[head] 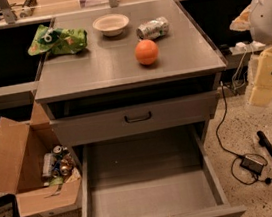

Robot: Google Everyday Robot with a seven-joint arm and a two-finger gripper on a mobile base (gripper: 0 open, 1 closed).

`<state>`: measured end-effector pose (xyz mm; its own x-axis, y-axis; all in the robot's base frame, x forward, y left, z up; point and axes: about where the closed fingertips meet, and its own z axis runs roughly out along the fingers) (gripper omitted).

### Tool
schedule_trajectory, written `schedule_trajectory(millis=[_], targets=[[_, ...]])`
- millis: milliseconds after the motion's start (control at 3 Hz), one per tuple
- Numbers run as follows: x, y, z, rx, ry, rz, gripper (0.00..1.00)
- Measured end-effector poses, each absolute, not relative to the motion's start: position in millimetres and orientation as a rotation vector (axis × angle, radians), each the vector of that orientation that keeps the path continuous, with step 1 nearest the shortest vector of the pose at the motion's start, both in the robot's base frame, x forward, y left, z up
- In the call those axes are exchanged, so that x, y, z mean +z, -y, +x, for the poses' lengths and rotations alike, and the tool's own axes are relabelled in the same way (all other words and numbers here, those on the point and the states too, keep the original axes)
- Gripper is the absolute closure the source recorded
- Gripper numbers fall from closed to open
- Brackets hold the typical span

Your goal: Place orange into middle drawer

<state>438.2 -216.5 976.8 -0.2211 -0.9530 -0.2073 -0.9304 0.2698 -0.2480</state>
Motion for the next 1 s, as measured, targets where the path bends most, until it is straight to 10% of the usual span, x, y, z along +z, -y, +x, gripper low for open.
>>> schedule_trajectory(millis=[1000], targets=[[969.4, 207.3, 483.8, -0.074, -2.187, -1.636, 0.0]])
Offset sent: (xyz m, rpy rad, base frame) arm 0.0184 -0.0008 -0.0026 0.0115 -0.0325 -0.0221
